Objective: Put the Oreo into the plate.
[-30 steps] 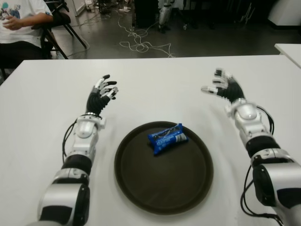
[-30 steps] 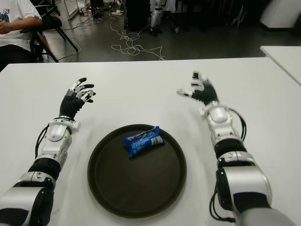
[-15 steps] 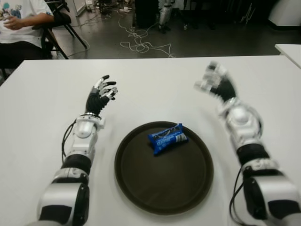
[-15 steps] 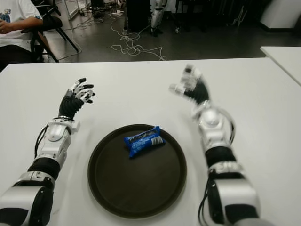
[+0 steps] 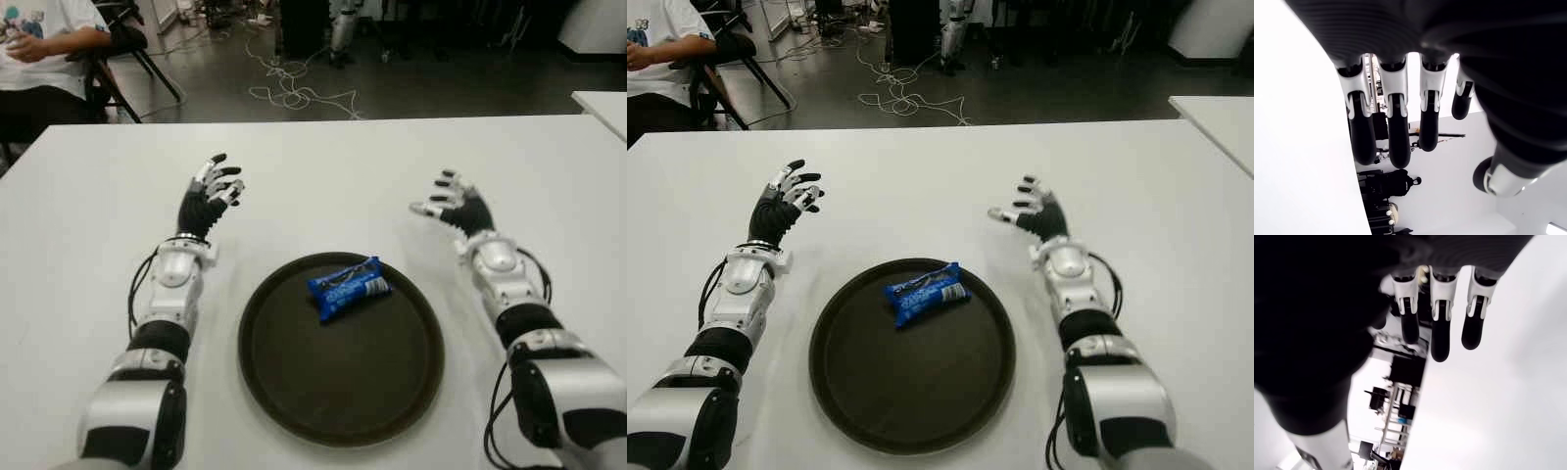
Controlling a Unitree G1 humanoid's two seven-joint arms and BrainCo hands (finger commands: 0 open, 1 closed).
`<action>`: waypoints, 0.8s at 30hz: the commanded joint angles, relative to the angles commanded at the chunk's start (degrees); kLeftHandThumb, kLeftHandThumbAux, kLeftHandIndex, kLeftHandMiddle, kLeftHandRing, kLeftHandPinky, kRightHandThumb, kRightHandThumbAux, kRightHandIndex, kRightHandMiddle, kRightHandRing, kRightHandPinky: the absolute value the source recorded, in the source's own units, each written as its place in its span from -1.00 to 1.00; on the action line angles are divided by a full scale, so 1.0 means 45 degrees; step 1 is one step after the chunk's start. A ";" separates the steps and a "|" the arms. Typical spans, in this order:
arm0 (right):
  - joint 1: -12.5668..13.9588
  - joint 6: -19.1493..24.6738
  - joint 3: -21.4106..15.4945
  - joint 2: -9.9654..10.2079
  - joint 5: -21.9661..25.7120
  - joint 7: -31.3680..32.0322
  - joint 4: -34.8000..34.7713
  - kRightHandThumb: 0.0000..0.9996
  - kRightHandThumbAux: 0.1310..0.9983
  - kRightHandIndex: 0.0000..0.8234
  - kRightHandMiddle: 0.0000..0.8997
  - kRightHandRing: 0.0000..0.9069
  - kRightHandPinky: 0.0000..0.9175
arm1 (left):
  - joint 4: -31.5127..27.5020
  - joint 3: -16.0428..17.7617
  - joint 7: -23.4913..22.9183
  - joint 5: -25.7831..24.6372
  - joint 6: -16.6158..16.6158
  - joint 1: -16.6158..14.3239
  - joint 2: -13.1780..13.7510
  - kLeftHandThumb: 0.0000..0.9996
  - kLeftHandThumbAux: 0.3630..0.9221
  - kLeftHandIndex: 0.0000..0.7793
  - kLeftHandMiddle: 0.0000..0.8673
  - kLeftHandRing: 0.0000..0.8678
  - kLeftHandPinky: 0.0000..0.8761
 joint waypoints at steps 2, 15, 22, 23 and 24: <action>0.0042 -0.0096 0.0079 -0.0022 -0.0120 -0.0057 -0.0023 -0.96 0.65 -0.68 -0.58 -0.48 -0.37 | -0.0009 -0.0004 -0.0028 0.0001 0.0014 0.0011 0.0006 -0.50 -0.05 -0.65 -0.41 -0.27 -0.06; 0.0281 -0.0695 0.0519 -0.0131 -0.0617 -0.0120 -0.0121 -0.84 0.61 -0.66 -0.56 -0.49 -0.38 | -0.0227 -0.0067 -0.0002 0.0062 0.0018 0.0173 0.0014 -0.48 0.01 -0.65 -0.39 -0.25 -0.05; 0.0319 -0.0762 0.0741 -0.0100 -0.0739 -0.0130 -0.0141 -0.88 0.60 -0.65 -0.53 -0.45 -0.33 | -0.0110 -0.0078 0.0005 0.0108 -0.0017 0.0122 0.0078 -0.50 -0.07 -0.64 -0.38 -0.24 -0.03; 0.0324 -0.0769 0.0756 -0.0096 -0.0746 -0.0134 -0.0147 -0.87 0.60 -0.65 -0.53 -0.45 -0.33 | -0.0100 -0.0078 -0.0003 0.0107 -0.0026 0.0119 0.0083 -0.50 -0.08 -0.64 -0.38 -0.24 -0.03; 0.0318 -0.0771 0.0764 -0.0091 -0.0751 -0.0140 -0.0139 -0.87 0.60 -0.65 -0.52 -0.45 -0.33 | -0.0083 -0.0074 -0.0009 0.0105 -0.0029 0.0110 0.0088 -0.51 -0.08 -0.64 -0.38 -0.24 -0.02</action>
